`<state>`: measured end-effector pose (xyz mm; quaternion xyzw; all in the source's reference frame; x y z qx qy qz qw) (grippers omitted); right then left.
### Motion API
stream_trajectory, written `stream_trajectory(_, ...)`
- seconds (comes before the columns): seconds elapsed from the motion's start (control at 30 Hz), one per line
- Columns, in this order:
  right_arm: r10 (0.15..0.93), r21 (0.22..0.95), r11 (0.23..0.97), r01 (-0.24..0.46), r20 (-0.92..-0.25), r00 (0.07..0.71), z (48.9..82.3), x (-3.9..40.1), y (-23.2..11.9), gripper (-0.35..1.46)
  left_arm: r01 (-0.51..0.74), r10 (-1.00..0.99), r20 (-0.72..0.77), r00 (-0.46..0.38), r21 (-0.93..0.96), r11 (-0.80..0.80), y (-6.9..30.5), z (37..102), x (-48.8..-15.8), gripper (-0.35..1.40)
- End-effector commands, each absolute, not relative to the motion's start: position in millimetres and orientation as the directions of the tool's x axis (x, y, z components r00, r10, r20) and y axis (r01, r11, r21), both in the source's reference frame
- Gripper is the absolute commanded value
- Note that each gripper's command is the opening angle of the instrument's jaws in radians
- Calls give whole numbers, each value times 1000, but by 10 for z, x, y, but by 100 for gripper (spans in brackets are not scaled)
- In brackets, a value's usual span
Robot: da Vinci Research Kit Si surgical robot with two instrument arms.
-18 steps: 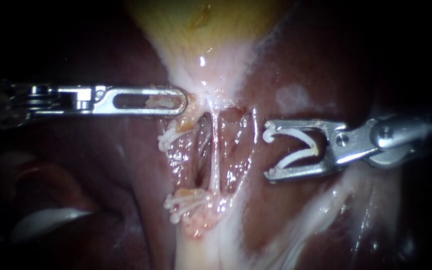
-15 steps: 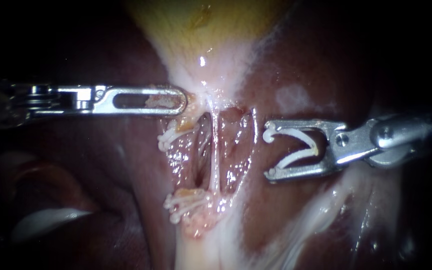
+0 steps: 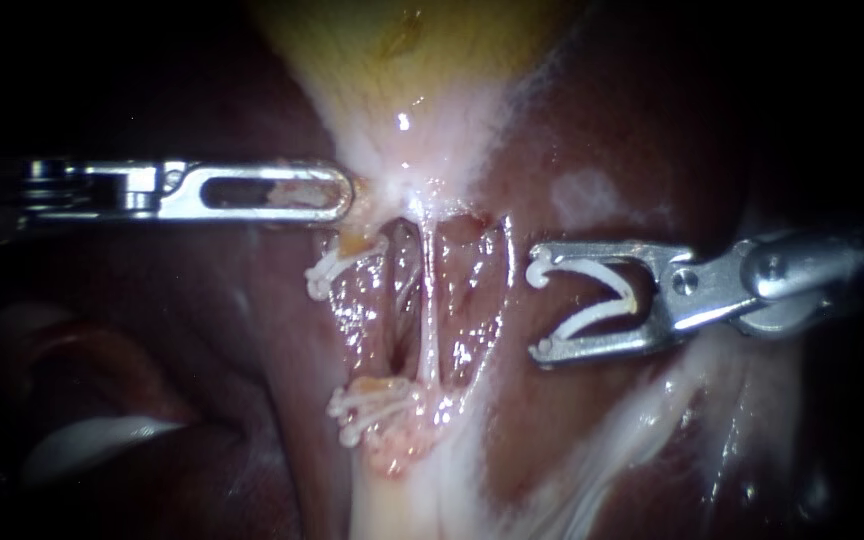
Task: Clipping first clip right tube
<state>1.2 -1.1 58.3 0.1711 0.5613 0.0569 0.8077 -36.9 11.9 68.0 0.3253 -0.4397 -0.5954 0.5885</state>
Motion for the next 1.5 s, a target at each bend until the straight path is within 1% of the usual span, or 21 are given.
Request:
stream_trajectory(0.03,284,340,935,100,-887,364,582,12,-11,50,412,-987,129,-101,908,76,119,674,-366,-35)
stream_trajectory(0.47,284,342,934,105,-888,361,580,14,-13,50,384,-982,117,-146,922,52,111,615,-338,-35)
stream_trajectory(0.77,278,336,935,109,-891,359,582,22,-16,50,380,-981,118,-153,924,51,109,610,-336,-35)
stream_trajectory(0.9,327,382,920,90,-873,362,587,29,-18,50,381,-981,118,-155,923,51,107,608,-338,-35)
stream_trajectory(1.07,414,460,887,43,-833,367,601,45,-22,50,386,-980,125,-158,921,55,105,604,-340,-35)
stream_trajectory(1.3,517,549,836,-20,-774,366,634,68,-30,50,383,-979,124,-159,922,54,102,600,-343,-35)
stream_trajectory(1.5,570,594,803,-55,-737,362,660,80,-29,50,381,-980,123,-158,923,54,99,596,-344,-35)
